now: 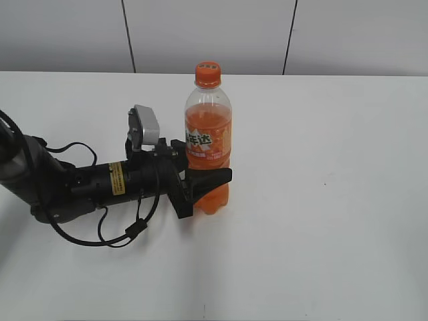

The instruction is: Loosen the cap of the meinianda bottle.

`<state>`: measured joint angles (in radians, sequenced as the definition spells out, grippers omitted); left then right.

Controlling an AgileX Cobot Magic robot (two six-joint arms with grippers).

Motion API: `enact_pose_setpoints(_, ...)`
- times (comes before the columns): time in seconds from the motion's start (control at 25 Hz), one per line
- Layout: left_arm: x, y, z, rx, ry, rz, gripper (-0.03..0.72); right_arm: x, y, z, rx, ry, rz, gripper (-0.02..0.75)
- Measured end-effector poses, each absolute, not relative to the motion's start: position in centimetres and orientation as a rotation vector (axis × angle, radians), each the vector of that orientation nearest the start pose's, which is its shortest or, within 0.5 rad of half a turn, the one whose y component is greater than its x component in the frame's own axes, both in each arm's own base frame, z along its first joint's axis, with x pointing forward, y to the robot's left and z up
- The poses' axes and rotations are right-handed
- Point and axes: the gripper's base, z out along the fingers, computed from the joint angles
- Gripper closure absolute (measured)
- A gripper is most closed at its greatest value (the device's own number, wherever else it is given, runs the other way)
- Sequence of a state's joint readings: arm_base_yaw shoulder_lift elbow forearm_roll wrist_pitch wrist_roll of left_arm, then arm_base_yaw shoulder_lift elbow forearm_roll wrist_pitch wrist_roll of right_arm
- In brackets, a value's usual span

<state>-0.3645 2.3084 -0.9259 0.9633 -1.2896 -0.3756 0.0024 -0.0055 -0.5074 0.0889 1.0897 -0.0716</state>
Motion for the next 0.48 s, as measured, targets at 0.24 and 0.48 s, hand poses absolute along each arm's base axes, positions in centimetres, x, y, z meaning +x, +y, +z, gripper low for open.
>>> enact_pose_setpoints(0.24, 31.34, -19.64, 5.99, 0.970, 1.525, -1.053, 0.287, -0.80, 0.71, 27.72, -0.083, 2.056, 0.064, 0.153)
enact_pose_setpoints(0.48, 31.34, -19.64, 5.99, 0.970, 1.525, -1.053, 0.287, -0.80, 0.71, 27.72, -0.085, 2.056, 0.062, 0.153)
